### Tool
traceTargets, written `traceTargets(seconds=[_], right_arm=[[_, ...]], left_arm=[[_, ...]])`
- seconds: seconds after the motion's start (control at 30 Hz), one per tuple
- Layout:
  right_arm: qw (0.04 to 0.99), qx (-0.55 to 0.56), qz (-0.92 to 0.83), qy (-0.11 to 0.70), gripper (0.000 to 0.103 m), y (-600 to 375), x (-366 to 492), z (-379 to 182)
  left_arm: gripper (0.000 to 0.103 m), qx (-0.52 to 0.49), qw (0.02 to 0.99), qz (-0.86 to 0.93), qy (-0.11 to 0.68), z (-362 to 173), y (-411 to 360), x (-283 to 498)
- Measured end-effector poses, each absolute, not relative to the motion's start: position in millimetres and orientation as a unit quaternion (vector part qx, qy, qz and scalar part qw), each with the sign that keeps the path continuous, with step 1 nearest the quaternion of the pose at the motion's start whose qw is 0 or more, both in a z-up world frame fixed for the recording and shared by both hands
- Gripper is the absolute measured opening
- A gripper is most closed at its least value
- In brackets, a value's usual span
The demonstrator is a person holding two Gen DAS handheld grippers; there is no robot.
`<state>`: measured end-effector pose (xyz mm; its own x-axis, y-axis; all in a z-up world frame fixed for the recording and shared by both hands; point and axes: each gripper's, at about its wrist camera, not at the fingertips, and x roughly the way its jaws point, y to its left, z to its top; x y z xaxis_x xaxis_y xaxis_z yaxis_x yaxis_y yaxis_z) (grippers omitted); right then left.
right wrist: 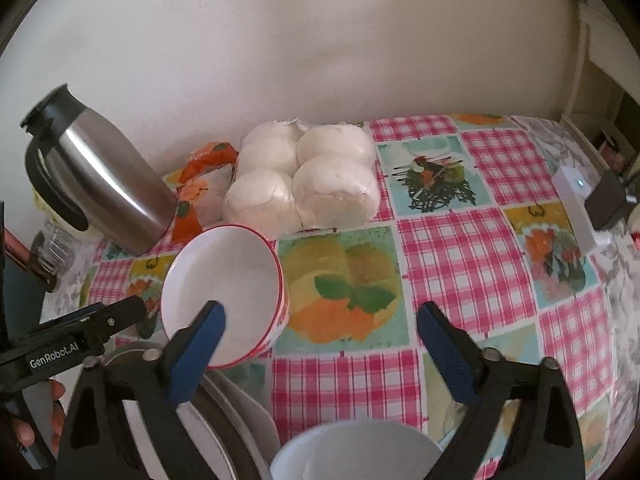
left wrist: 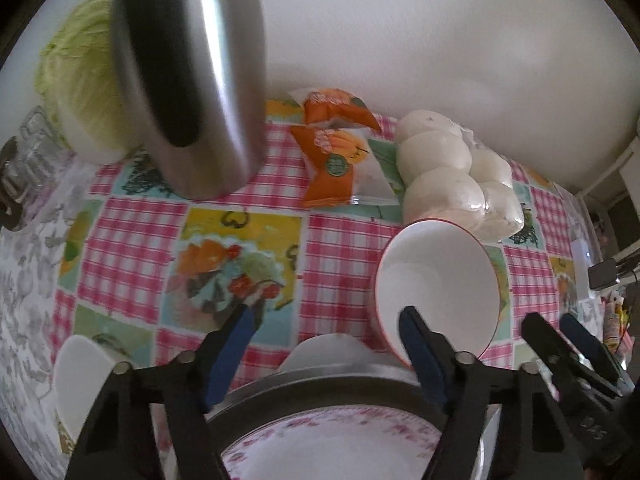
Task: Organize plates and bowls
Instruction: 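Close both grippers on the rim of the red-rimmed bowl, then lift the red-rimmed bowl with both grippers and lower it onto the floral plate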
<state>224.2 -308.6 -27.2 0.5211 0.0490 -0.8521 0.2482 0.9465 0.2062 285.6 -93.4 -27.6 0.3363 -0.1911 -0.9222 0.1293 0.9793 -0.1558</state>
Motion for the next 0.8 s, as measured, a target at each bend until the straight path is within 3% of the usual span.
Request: traceTargets(seconds=[0.03, 0.2, 0.3, 0.37, 0.47, 0.63, 0.8], right_arm=[[0.855, 0.152, -0.053, 0.494, 0.072, -306.5, 229.0, -30.4], [0.840, 0.139, -0.036, 0.524, 0.056, -295.3, 248.1, -48.8], [0.829, 0.135, -0.030, 0.541, 0.039, -290.9, 256.8, -61.3], [0.826, 0.132, -0.026, 0.547, 0.029, -289.0, 261.0, -66.9], [0.821, 0.137, -0.012, 0.554, 0.021, -286.3, 266.2, -74.3], [0.818, 0.138, -0.001, 0.559, 0.018, -284.8, 271.6, -83.9], [0.822, 0.145, -0.001, 0.551, 0.017, -286.8, 270.6, -83.2]], left_arm=[[0.070, -0.028, 0.813, -0.098, 0.573, -30.3, -96.0, 289.0], [0.050, -0.015, 0.799, -0.099, 0.593, -46.3, -110.7, 300.2], [0.042, -0.010, 0.791, -0.101, 0.603, -56.6, -117.5, 305.4], [0.031, -0.016, 0.784, -0.103, 0.612, -64.4, -119.7, 308.9], [0.024, -0.019, 0.776, -0.112, 0.621, -73.9, -126.8, 312.0], [0.011, -0.021, 0.766, -0.129, 0.629, -85.6, -137.0, 312.2], [0.011, 0.006, 0.779, -0.126, 0.615, -86.9, -146.9, 307.7]])
